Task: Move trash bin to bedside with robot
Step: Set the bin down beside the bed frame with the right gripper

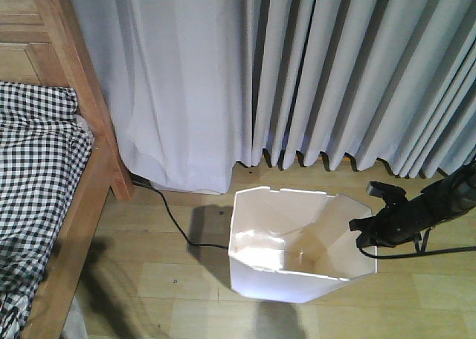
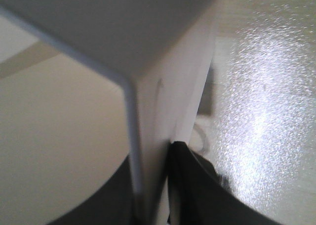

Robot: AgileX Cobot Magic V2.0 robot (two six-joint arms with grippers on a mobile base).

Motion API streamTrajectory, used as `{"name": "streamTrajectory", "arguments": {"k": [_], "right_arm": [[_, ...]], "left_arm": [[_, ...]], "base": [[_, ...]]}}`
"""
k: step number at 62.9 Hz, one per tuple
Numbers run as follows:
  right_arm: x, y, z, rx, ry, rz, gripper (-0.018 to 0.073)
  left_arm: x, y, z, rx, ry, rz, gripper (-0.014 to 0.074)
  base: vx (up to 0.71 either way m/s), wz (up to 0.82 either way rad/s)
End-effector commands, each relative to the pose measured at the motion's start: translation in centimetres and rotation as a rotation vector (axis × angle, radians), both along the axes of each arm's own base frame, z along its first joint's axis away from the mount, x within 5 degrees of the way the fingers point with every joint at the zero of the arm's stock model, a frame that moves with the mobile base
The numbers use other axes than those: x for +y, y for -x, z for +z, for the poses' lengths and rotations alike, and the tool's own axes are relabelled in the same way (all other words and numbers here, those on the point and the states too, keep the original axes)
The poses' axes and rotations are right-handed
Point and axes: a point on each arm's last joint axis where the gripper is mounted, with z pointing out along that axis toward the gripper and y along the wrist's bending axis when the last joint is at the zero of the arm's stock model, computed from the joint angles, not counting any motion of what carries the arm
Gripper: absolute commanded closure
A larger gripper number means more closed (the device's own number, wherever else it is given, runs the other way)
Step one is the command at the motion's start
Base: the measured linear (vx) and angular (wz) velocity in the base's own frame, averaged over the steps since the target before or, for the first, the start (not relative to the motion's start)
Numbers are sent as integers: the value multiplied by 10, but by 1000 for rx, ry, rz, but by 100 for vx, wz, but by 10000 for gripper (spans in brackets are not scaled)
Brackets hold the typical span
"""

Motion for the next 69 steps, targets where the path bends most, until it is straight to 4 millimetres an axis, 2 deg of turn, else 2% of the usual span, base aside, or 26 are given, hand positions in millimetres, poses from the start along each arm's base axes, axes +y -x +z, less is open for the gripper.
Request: {"name": "streamTrajectory", "arguments": {"k": [1, 44, 59, 69], "right_arm": [[3, -25, 26, -64, -114, -21, 561], [-3, -61, -42, -54, -121, 19, 519], [20, -74, -62, -20, -75, 99, 509], [31, -78, -76, 26, -62, 38, 504]], "left_arm": [[0, -1, 1, -64, 10, 4, 602], [0, -1, 1, -64, 10, 4, 602], [0, -1, 1, -64, 10, 4, 602], [0, -1, 1, -64, 10, 4, 602]], "base": [[0, 0], [0, 0], [0, 0], [0, 0]]}}
